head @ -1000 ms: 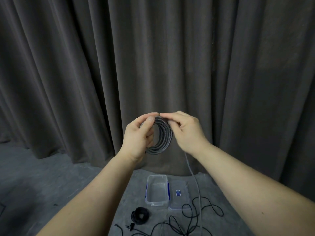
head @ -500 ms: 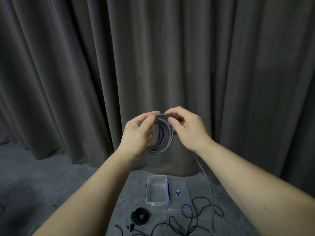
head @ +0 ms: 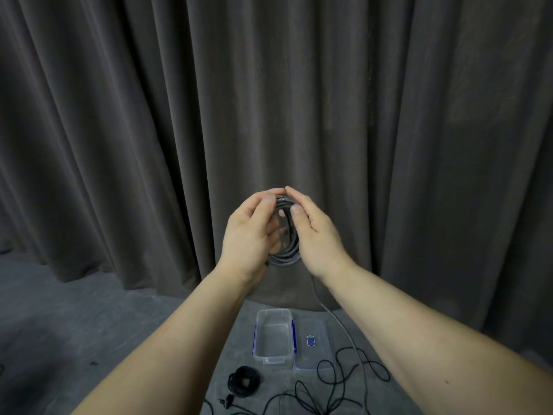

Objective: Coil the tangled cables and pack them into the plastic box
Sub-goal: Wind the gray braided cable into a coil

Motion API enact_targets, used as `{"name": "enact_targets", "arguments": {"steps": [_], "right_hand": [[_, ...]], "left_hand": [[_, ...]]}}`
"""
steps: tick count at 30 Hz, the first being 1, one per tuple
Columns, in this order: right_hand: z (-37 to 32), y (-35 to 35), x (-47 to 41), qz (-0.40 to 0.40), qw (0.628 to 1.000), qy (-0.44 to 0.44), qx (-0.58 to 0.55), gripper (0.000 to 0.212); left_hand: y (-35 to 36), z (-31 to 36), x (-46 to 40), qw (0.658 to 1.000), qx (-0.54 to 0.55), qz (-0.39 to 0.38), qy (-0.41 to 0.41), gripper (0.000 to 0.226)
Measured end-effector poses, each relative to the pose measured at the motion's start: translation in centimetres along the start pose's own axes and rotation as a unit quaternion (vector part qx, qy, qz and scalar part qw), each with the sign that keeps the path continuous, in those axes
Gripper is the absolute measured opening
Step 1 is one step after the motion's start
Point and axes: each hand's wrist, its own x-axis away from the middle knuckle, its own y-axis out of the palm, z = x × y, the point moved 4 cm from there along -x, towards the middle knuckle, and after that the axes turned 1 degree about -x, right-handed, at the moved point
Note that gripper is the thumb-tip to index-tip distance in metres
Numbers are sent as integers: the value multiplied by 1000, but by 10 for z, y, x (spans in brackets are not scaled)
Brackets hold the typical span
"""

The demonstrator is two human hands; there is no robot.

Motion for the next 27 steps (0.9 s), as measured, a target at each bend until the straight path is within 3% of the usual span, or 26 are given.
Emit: {"name": "enact_targets", "arguments": {"steps": [2, 5, 10, 17, 22, 27], "right_hand": [[0, 4, 1, 29, 999, 4, -30, 31], [-2, 3, -4, 76, 997, -8, 13, 30], [-3, -1, -5, 96, 994, -39, 47, 26], [-7, -7, -7, 113, 991, -43, 50, 24], [2, 4, -5, 103, 994, -21, 9, 29], [13, 7, -8, 109, 992, 21, -61, 33]], "left_hand": [[2, 0, 2, 1000, -12, 7, 14, 25], [1, -1, 2, 998, -39, 41, 35, 21], [-2, 2, 2, 975, -181, 67, 107, 23], [2, -2, 15, 949, -263, 4, 172, 35], [-9, -5, 17, 946, -250, 58, 198, 33], [-6, -9, 15, 995, -58, 58, 63, 29]]}}
